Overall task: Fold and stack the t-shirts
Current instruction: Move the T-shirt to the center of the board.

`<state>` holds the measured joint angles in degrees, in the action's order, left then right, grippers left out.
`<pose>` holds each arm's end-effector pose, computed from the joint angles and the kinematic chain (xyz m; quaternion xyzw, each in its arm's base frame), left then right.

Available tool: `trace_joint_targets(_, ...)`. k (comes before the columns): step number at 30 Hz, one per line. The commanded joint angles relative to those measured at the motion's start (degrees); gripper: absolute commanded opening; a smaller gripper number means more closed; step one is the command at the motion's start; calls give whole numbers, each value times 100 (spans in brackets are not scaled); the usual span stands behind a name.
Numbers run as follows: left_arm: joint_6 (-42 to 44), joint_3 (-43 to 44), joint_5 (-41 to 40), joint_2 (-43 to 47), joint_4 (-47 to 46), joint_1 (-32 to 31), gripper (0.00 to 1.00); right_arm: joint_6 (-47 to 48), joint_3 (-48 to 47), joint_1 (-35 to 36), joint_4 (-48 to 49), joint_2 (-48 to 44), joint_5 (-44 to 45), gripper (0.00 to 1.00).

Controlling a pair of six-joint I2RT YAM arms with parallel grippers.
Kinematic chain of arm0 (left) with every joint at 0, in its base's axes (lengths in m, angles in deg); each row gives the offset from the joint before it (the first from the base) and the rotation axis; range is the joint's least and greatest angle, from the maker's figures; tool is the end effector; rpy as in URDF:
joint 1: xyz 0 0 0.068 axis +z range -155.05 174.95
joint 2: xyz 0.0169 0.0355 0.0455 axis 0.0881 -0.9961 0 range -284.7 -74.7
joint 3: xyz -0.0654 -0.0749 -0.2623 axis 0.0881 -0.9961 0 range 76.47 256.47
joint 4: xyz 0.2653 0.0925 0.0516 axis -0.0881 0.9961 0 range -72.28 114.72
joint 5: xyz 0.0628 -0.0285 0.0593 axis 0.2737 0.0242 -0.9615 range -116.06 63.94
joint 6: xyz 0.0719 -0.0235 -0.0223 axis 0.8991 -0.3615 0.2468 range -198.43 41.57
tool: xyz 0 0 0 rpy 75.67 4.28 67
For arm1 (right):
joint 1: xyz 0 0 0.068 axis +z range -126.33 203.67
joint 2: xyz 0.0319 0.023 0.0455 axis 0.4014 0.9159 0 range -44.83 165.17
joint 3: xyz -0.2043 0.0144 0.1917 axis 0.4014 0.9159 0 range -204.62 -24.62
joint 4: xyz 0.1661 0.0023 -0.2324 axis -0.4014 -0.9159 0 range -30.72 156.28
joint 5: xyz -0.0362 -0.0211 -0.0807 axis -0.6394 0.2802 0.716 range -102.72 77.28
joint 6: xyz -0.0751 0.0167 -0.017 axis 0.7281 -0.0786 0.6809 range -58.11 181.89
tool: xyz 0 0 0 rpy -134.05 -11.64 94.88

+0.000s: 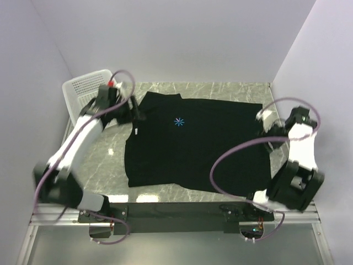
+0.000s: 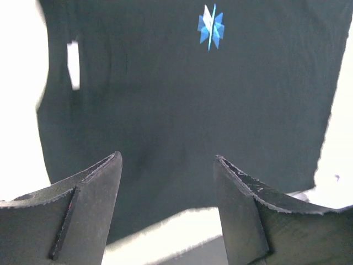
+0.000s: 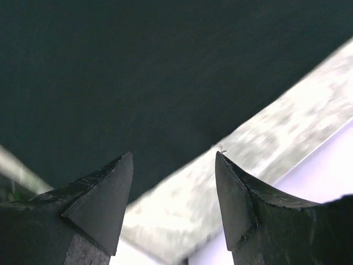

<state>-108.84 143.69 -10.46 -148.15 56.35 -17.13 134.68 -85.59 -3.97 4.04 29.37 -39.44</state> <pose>0.3059 -0.0842 0.3062 -0.0944 0.9115 -0.2546 0.3090 0.2417 -0.0922 0.2416 -0.3976 0.8799 0.0521 0.2548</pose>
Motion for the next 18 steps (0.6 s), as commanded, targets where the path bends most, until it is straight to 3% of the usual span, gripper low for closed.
trace_joint_targets(1,834,1080,-39,-1516,-1621,47,72,-2100,-1011,-40,1248,954,-737,68)
trace_joint_targets(7,1327,3620,189,-4180,-1824,232,73,-3008,-3409,-31,1127,3265,-809,68)
trace_joint_targets(9,1345,4365,260,-4667,-1815,293,73,-3252,-4277,-14,1003,3978,-712,68)
trace_joint_targets(15,740,4826,575,-5740,-2886,522,74,-5036,-5903,241,1628,5358,721,68)
trace_joint_targets(18,291,4888,725,-6074,-3528,592,75,-5676,-5620,390,2486,5386,1130,72)
